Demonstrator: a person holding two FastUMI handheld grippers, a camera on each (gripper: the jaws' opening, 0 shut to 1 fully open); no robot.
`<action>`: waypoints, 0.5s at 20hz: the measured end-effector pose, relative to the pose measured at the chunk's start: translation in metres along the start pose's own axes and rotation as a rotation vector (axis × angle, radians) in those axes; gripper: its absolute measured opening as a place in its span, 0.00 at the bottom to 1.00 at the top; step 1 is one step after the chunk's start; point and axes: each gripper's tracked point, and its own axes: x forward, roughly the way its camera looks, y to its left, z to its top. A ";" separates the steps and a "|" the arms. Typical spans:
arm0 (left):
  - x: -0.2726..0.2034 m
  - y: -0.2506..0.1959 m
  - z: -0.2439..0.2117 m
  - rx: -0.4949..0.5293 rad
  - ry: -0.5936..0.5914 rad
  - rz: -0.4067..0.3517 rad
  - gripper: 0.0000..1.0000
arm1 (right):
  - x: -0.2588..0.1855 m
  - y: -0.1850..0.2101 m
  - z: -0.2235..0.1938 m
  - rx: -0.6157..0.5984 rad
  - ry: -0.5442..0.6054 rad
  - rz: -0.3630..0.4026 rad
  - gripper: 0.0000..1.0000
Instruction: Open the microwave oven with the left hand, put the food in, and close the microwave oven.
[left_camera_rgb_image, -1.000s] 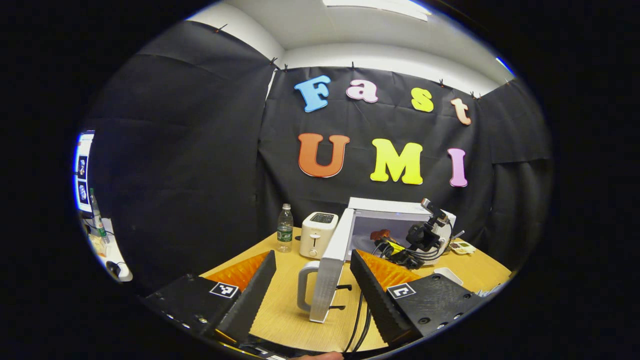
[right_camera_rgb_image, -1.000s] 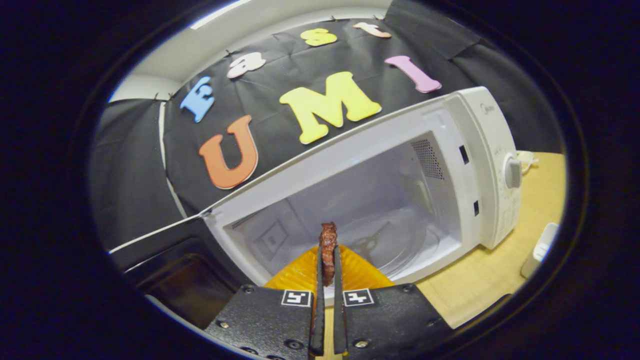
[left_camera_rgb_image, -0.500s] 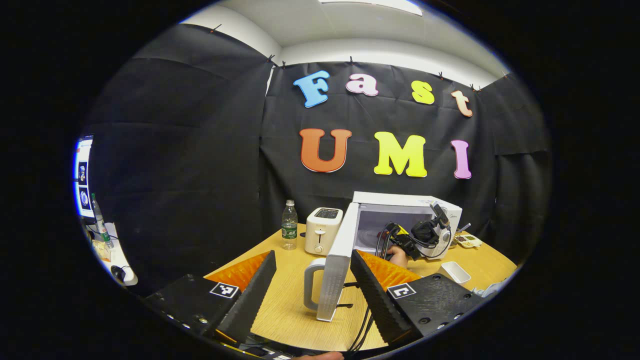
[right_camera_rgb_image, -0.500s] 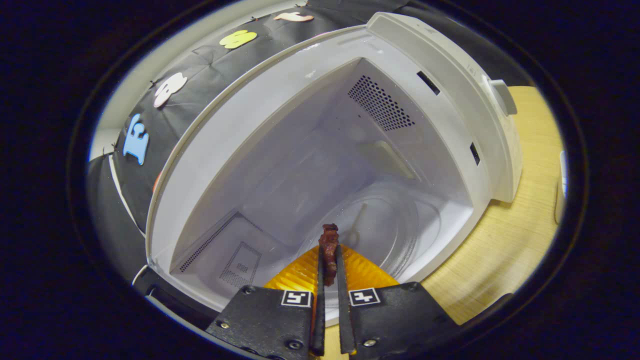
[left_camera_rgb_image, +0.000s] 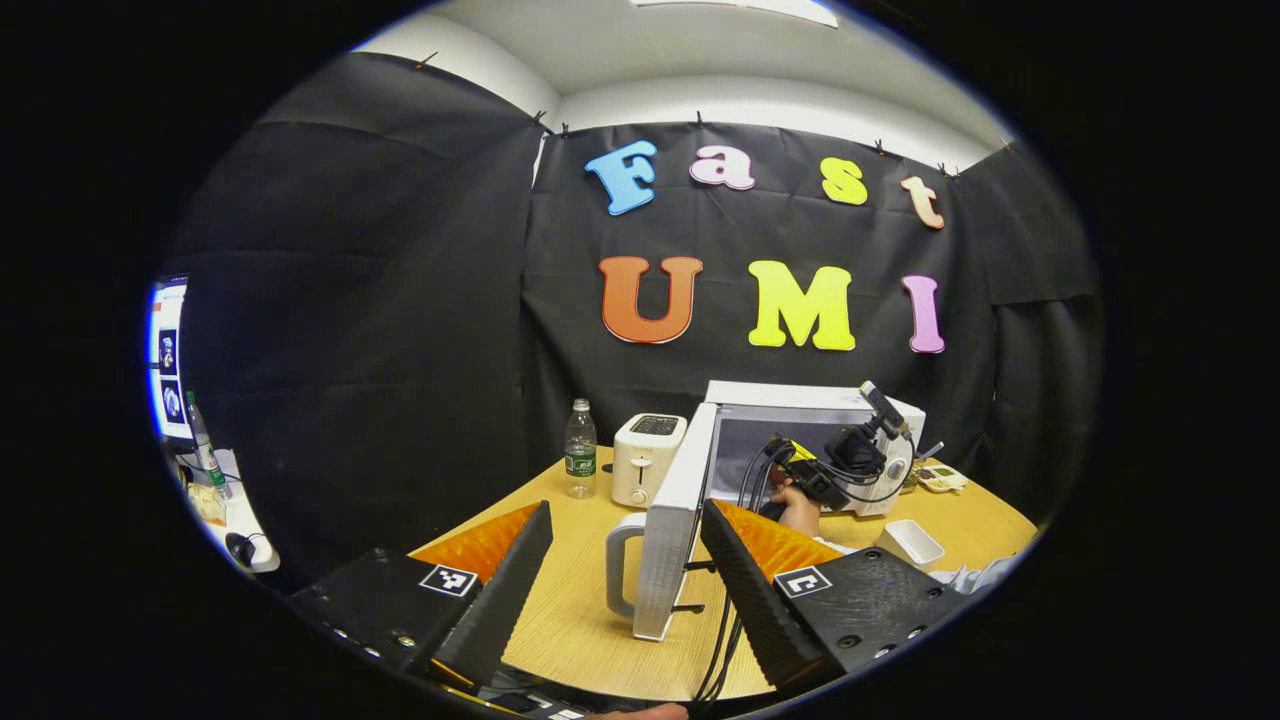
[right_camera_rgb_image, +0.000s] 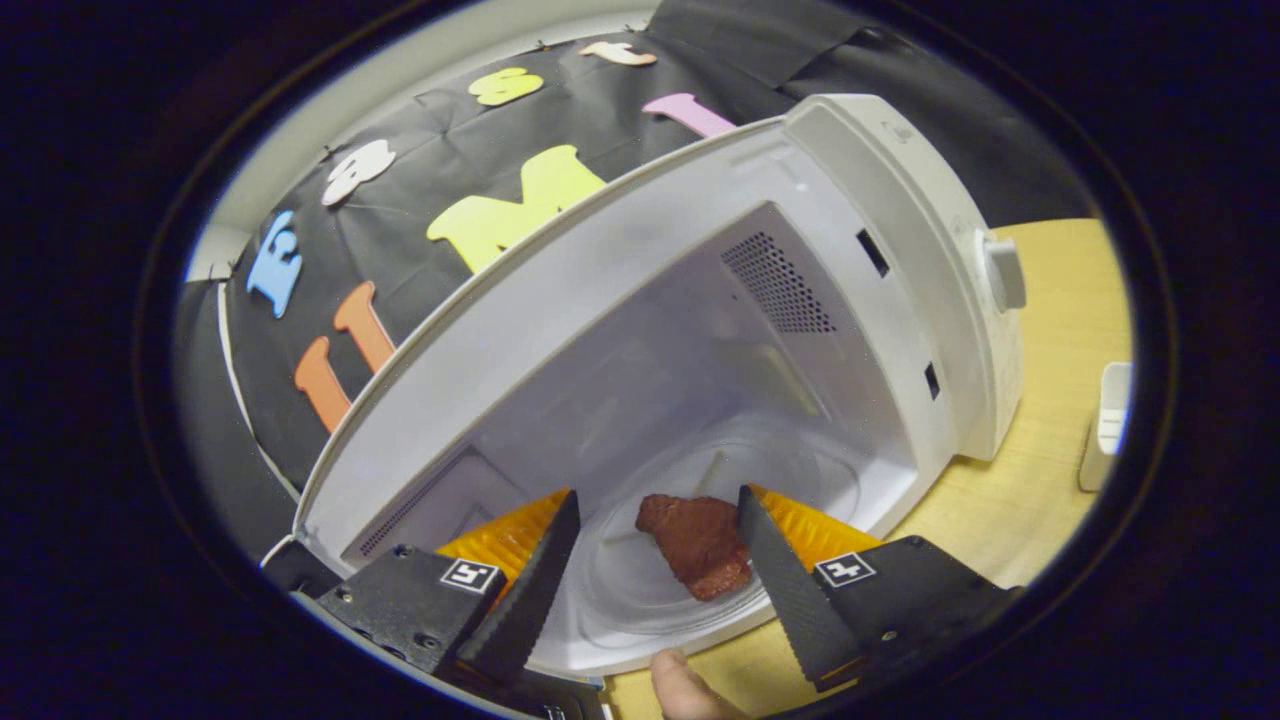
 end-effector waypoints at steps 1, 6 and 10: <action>-0.001 0.002 -0.001 0.002 0.001 0.006 0.92 | -0.004 0.000 0.002 -0.016 0.001 0.007 1.00; 0.002 0.017 -0.005 -0.016 0.003 0.036 0.92 | -0.038 0.010 0.001 -0.058 0.082 0.126 1.00; 0.007 0.034 -0.014 -0.035 0.011 0.055 0.92 | -0.079 -0.003 0.007 -0.184 0.122 0.143 1.00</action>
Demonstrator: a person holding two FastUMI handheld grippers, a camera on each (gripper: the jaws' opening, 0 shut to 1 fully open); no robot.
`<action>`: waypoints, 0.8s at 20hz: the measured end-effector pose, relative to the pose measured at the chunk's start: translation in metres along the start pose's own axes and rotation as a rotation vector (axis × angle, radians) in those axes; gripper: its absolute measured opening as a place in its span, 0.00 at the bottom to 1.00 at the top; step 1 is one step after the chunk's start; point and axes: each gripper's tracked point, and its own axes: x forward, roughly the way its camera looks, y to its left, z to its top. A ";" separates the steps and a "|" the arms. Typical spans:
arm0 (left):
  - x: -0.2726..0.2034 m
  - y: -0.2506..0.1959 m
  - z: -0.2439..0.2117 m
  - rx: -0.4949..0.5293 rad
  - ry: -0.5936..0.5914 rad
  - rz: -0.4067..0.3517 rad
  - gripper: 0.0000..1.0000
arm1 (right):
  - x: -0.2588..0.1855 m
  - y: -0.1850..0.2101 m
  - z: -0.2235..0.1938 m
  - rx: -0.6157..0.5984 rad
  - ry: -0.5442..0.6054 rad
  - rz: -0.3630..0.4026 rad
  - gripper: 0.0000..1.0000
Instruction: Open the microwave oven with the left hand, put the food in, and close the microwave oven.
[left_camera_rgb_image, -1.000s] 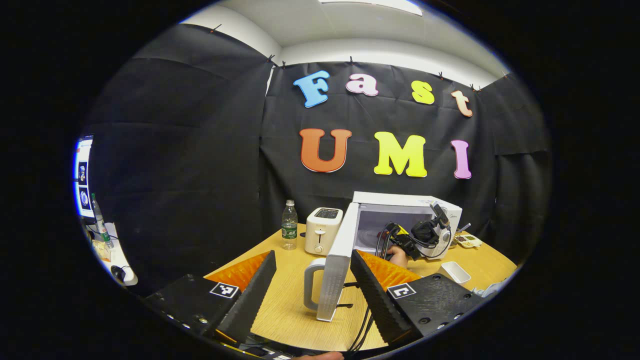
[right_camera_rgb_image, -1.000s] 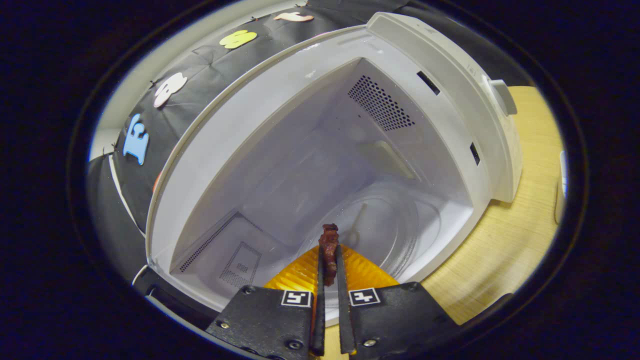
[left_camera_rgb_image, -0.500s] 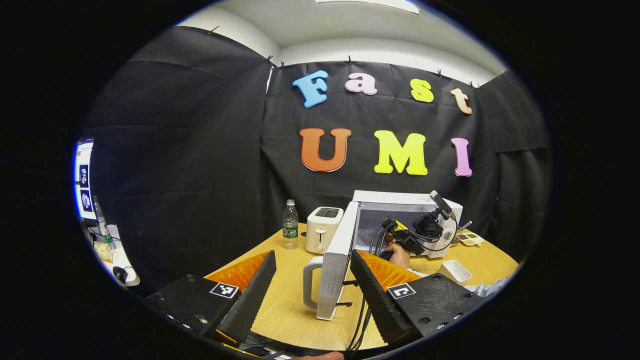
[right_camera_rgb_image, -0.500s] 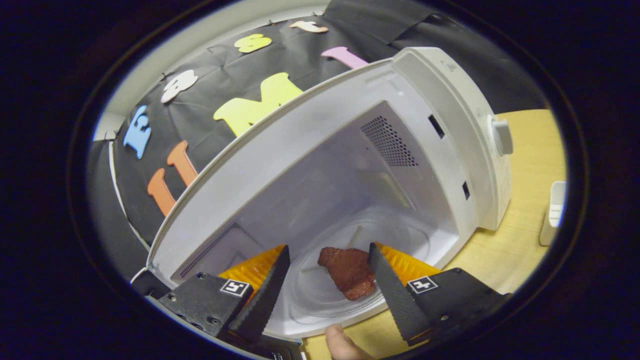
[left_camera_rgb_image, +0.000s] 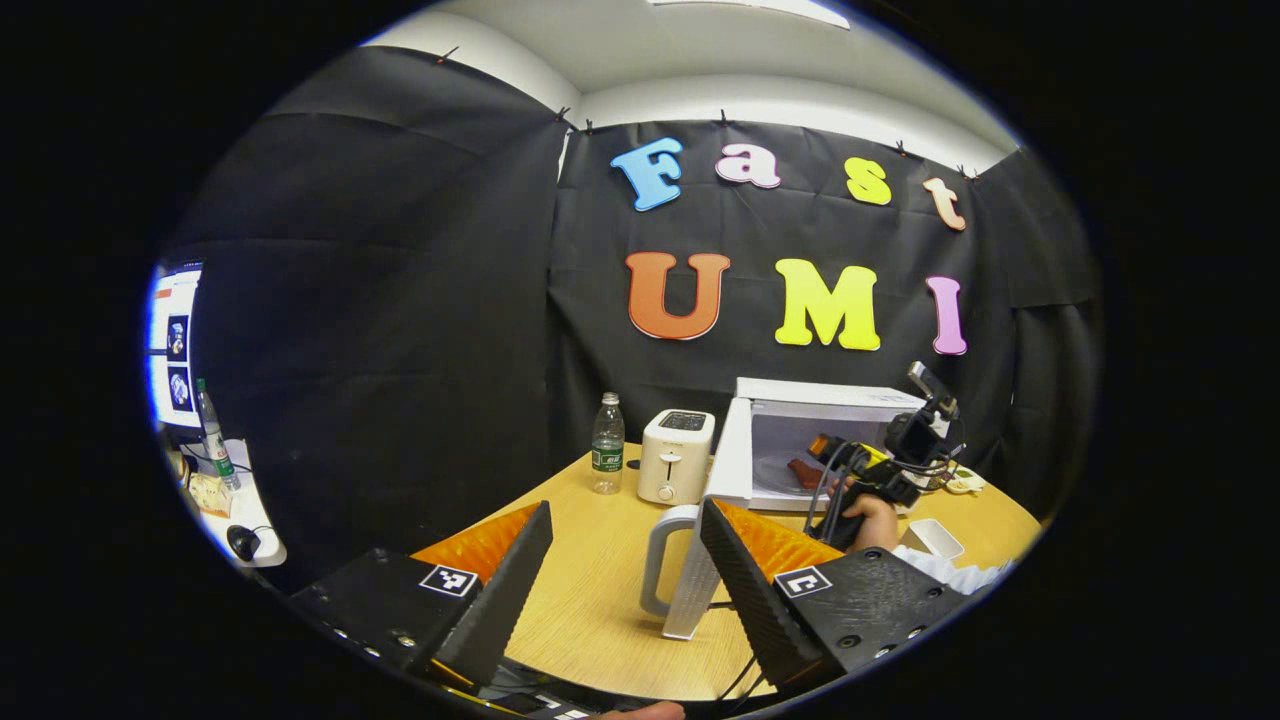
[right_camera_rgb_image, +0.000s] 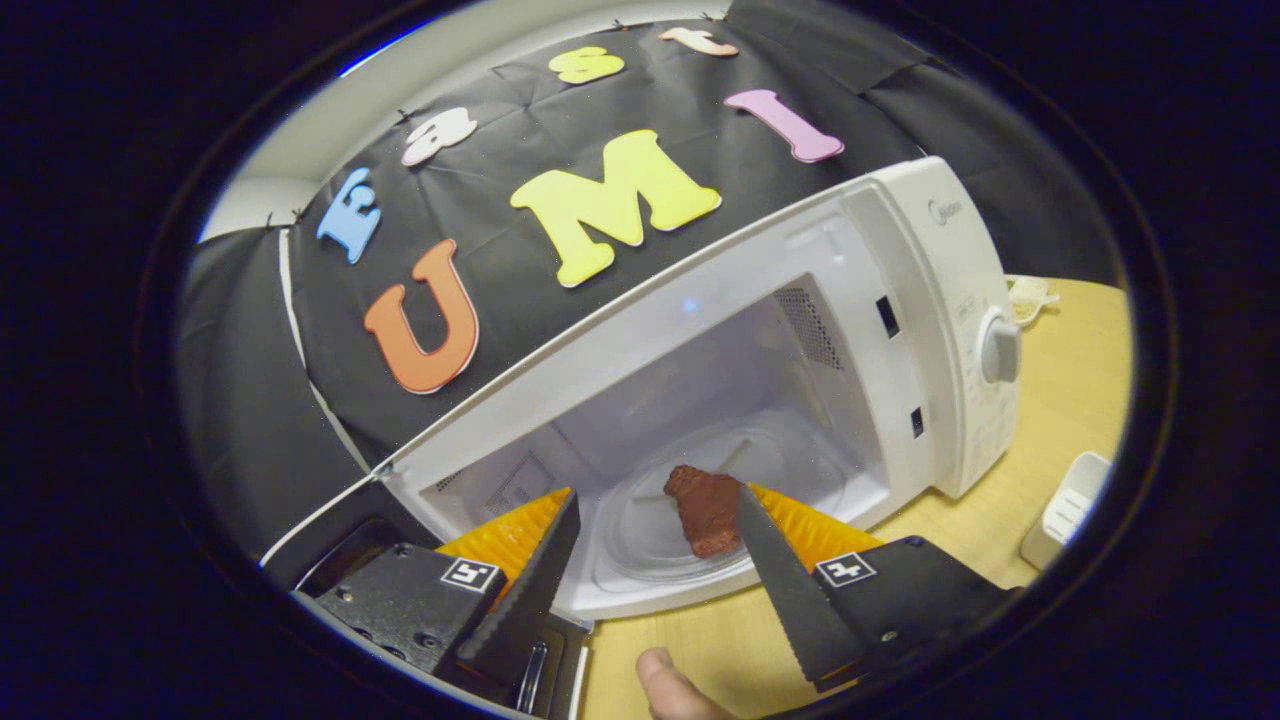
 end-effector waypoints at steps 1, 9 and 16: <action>0.000 0.002 -0.002 -0.007 0.000 -0.002 0.92 | -0.016 -0.002 -0.001 -0.031 0.012 0.000 1.00; 0.007 0.019 -0.008 -0.029 -0.021 0.007 0.86 | -0.175 -0.018 0.023 -0.290 -0.003 0.097 0.99; 0.001 0.016 0.010 0.011 -0.091 0.005 0.53 | -0.314 -0.069 0.082 -0.497 -0.173 0.088 1.00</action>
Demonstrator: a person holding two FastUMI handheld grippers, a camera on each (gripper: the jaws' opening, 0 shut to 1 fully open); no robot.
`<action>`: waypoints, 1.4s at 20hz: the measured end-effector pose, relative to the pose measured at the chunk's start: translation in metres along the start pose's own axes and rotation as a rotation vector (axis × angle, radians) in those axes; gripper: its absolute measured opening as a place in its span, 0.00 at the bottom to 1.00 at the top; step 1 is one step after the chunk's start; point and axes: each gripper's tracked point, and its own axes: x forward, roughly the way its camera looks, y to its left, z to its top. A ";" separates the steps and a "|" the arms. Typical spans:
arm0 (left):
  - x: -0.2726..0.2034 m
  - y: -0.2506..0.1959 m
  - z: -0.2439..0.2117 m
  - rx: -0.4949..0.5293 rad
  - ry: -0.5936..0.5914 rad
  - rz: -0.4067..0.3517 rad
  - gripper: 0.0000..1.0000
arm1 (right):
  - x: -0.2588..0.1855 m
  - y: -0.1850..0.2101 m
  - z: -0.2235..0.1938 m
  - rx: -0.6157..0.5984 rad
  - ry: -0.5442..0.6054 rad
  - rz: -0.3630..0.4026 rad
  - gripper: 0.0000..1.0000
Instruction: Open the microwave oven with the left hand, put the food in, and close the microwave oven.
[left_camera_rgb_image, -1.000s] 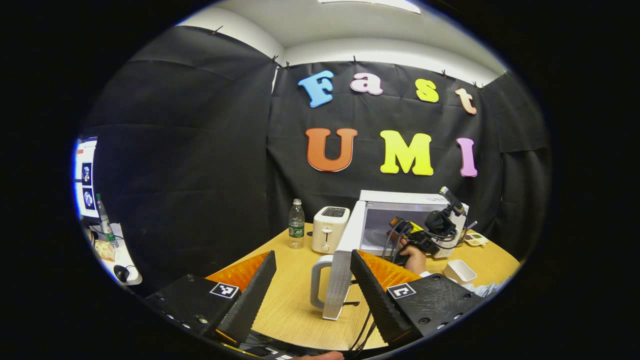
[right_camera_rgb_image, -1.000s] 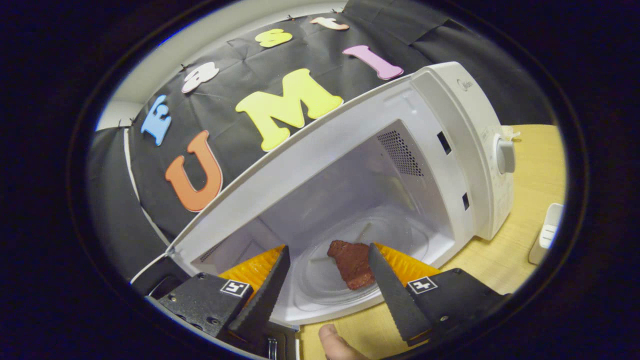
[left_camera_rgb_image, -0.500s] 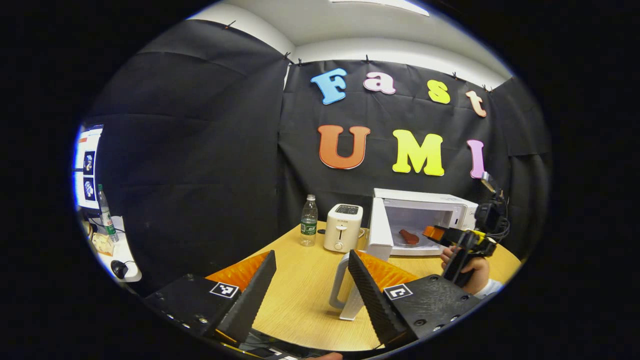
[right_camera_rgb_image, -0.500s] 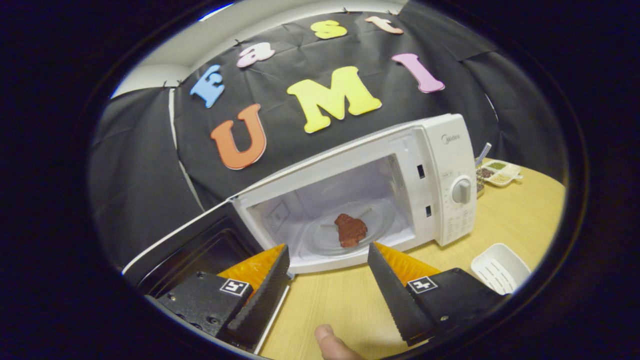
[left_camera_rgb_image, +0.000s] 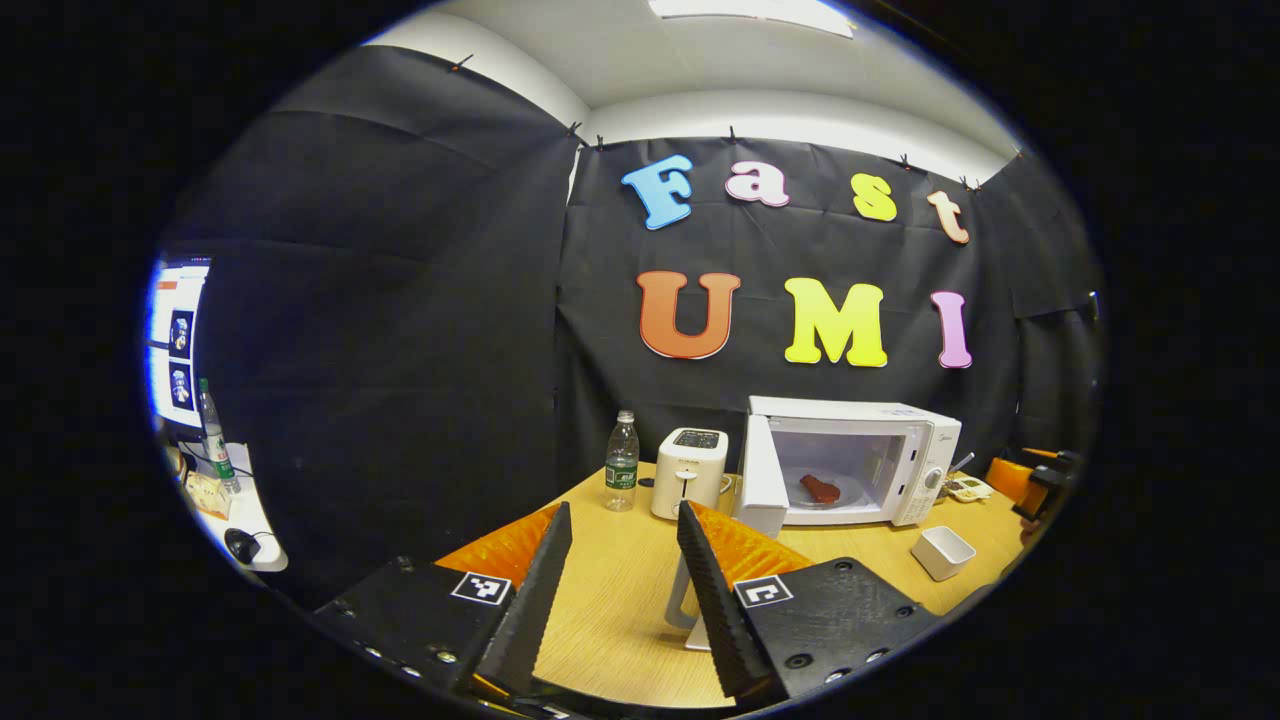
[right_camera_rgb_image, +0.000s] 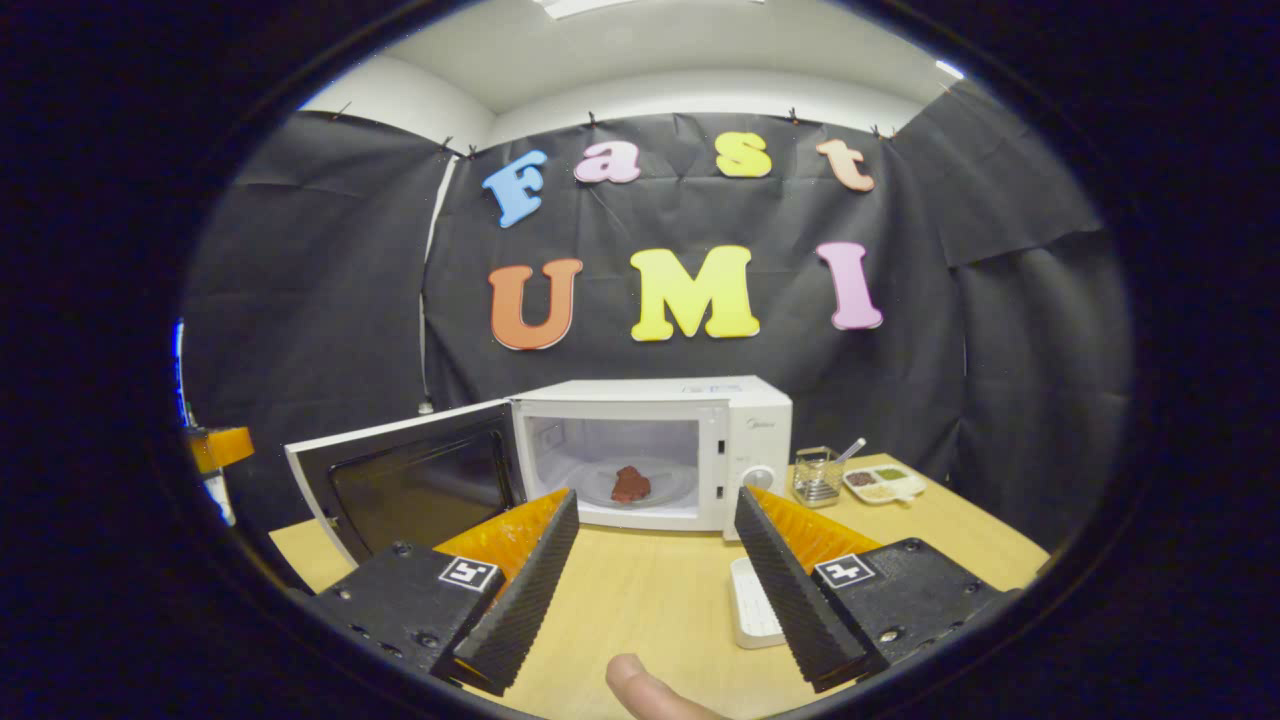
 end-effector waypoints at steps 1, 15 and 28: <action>0.002 -0.005 0.000 0.003 -0.005 -0.008 0.65 | -0.017 -0.011 0.006 0.006 -0.014 -0.001 1.00; 0.034 -0.023 -0.042 0.013 0.098 -0.076 0.00 | -0.142 -0.153 0.055 0.046 -0.110 -0.175 0.99; 0.079 -0.035 -0.080 -0.036 0.170 -0.133 0.00 | -0.131 -0.163 0.029 0.110 -0.055 -0.165 1.00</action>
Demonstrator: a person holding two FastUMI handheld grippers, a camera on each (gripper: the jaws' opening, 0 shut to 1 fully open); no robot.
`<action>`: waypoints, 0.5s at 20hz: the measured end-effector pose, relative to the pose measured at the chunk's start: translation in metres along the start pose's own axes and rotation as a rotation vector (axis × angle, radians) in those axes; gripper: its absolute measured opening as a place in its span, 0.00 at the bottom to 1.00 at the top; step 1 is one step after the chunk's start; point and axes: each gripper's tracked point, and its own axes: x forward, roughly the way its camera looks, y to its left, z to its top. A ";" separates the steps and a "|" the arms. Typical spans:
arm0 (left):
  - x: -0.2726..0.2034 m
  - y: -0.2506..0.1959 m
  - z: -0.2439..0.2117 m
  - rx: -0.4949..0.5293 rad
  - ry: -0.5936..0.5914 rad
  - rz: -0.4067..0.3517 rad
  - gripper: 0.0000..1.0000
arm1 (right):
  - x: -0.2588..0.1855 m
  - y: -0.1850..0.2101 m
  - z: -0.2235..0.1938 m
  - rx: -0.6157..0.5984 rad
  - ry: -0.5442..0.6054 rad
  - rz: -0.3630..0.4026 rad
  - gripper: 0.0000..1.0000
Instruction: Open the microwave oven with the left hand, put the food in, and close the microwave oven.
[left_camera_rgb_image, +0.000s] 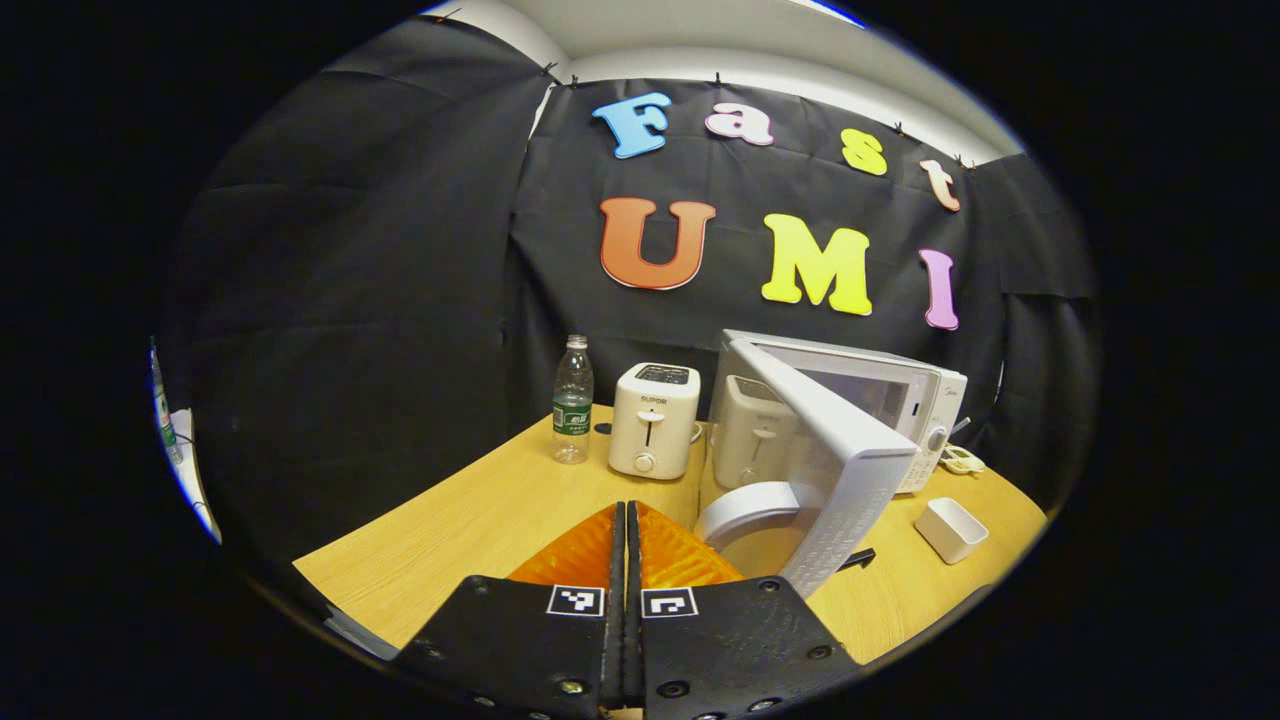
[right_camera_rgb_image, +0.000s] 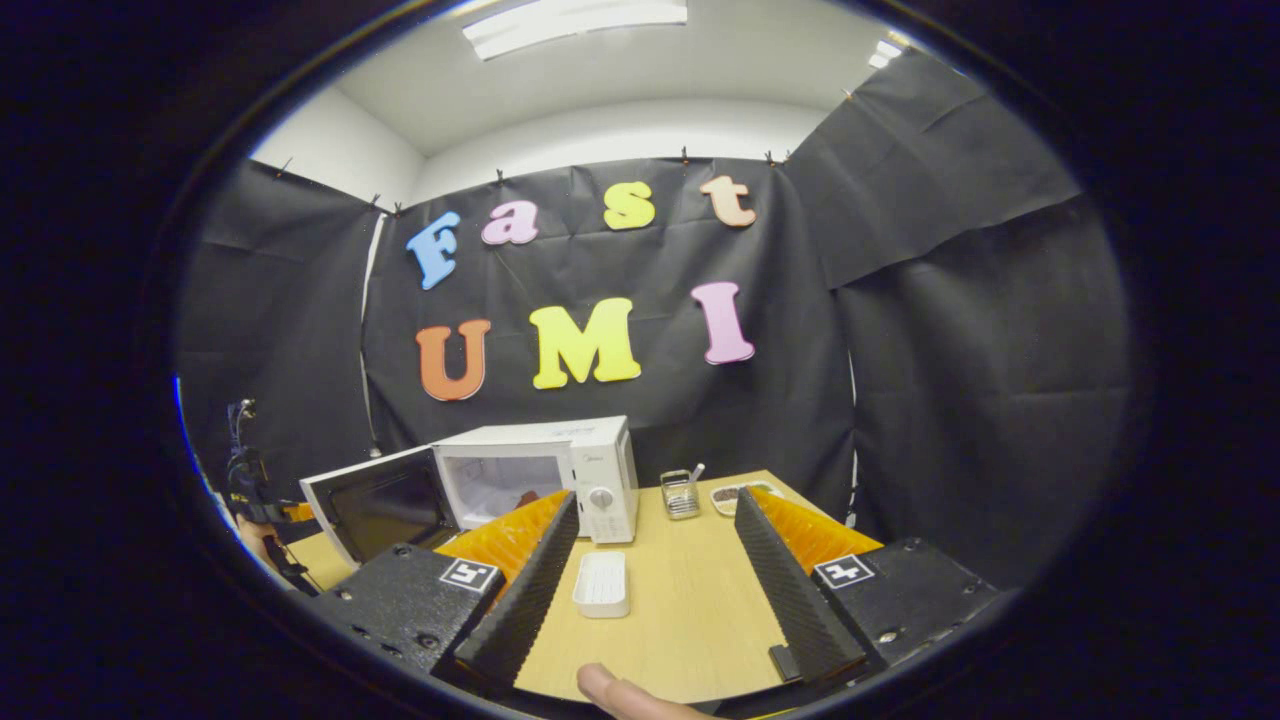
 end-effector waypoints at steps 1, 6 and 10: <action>0.001 -0.006 0.004 0.005 -0.014 -0.008 0.00 | 0.000 -0.001 -0.002 -0.004 0.003 0.001 1.00; 0.009 -0.045 -0.001 0.073 -0.021 -0.094 0.00 | -0.008 -0.005 0.003 -0.018 -0.015 -0.007 1.00; 0.019 -0.089 -0.007 0.086 -0.023 -0.228 0.00 | -0.012 -0.009 0.004 -0.028 -0.022 -0.003 1.00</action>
